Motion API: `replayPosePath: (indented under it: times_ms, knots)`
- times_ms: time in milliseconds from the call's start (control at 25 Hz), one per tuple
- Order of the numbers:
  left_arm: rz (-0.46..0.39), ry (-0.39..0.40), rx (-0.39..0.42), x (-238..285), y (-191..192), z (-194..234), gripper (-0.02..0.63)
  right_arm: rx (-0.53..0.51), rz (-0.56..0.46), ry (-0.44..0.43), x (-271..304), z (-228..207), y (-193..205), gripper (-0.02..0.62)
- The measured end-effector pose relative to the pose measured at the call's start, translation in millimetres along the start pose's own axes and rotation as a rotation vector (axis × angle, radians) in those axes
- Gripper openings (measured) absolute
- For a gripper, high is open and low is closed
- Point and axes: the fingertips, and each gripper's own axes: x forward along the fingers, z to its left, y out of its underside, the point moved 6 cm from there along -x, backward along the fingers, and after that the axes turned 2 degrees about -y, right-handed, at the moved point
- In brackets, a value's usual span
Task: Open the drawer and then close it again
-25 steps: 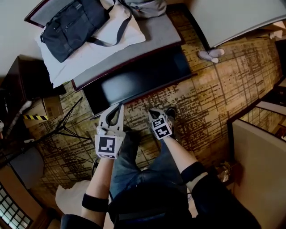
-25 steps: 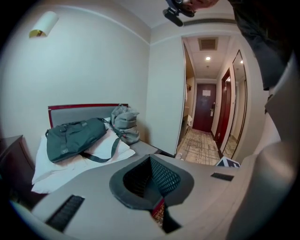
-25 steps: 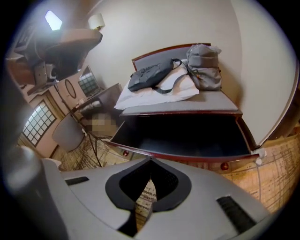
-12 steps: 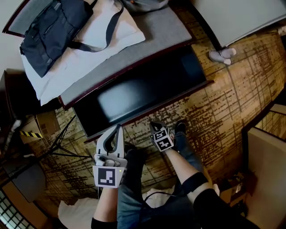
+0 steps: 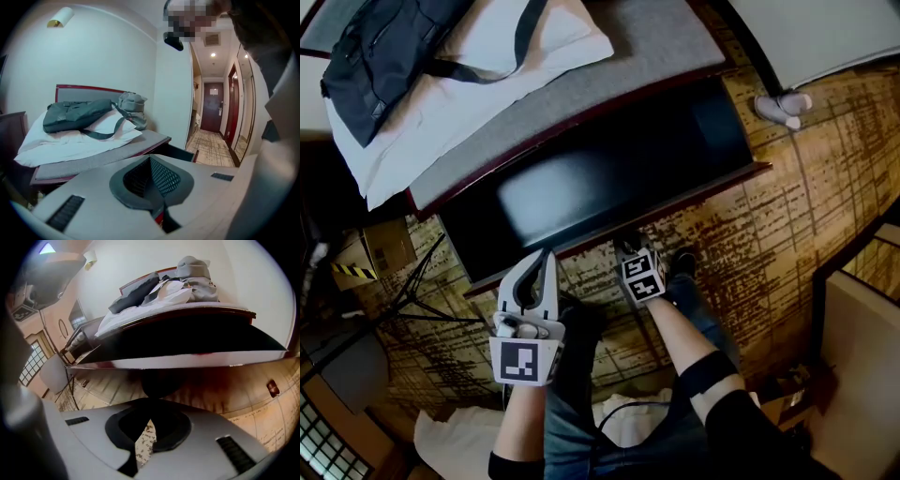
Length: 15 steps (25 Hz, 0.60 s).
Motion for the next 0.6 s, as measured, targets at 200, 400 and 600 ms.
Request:
replayPosePath:
  times_ms: [200, 400, 600]
  knots:
    - [0.006, -0.008, 0.001, 4, 6, 10, 0.003, 0.011, -0.036, 0.053, 1, 3, -3, 0.000]
    - [0.001, -0.032, -0.034, 9, 10, 20, 0.003, 0.014, -0.078, 0.075, 7, -1, -10, 0.000]
    - [0.007, -0.049, -0.050, 10, 18, 29, 0.003, 0.006, -0.094, 0.093, 23, -7, -31, 0.000]
